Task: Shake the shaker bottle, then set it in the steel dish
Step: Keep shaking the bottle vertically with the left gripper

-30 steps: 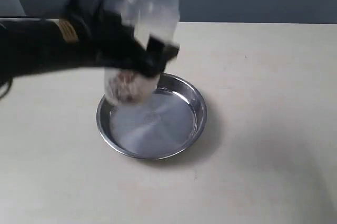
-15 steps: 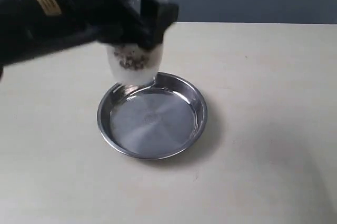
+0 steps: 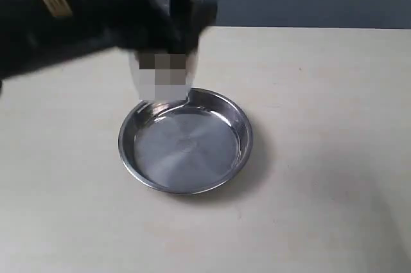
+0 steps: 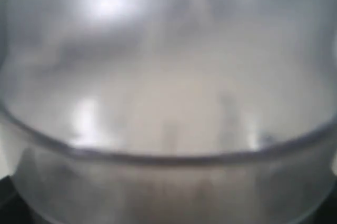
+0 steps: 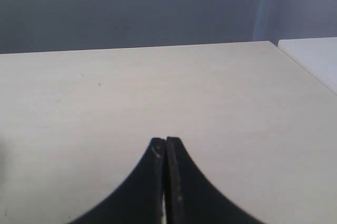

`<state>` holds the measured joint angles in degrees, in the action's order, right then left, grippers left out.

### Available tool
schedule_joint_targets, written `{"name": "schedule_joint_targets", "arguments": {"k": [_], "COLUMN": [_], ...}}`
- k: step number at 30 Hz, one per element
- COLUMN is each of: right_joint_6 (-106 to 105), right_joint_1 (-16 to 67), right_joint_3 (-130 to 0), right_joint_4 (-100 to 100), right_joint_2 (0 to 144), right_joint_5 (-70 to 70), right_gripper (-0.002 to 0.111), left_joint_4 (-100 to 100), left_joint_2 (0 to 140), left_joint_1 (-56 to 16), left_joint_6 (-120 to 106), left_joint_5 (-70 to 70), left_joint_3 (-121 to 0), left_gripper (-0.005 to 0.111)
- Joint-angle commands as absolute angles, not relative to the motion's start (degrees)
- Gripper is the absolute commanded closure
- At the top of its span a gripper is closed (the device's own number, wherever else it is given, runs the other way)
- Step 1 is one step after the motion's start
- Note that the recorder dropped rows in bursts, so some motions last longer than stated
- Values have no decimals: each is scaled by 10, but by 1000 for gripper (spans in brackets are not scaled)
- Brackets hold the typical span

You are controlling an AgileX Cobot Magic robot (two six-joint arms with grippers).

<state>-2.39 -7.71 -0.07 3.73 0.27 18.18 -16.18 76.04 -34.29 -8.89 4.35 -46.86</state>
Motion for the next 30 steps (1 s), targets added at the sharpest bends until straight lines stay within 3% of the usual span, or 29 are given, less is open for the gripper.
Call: {"name": "schedule_joint_targets", "arguments": {"k": [1, 5, 10, 14, 16, 20, 22, 27, 30], "right_joint_6": [-25, -25, -25, -25, -25, -25, -25, -25, -25], "right_joint_1": [-79, -79, -79, -79, -79, -79, -79, -79, -79], "right_joint_3": [0, 0, 0, 0, 0, 0, 0, 0, 0], "right_joint_4": [38, 38, 38, 38, 38, 38, 38, 38, 38], "right_joint_2": [0, 0, 0, 0, 0, 0, 0, 0, 0], "right_joint_5": [175, 175, 175, 175, 175, 175, 175, 175, 175], "right_gripper": [109, 109, 109, 109, 109, 109, 109, 109, 109], "left_joint_4": [-128, -107, -234, -117, -62, -175, -217, 220, 179], "left_joint_2": [730, 754, 812, 820, 810, 819, 832, 820, 825], "left_joint_1": [-344, -341, -263, -392, -407, -297, -275, -420, -360], "left_joint_6": [-81, -109, -84, -80, -92, -89, 0, 180, 180], "left_joint_5": [34, 22, 107, 50, 67, 133, 149, 78, 50], "left_joint_3": [-507, -484, -451, -456, -455, -443, -441, -474, -477], "left_gripper": [106, 106, 106, 106, 106, 106, 106, 106, 106]}}
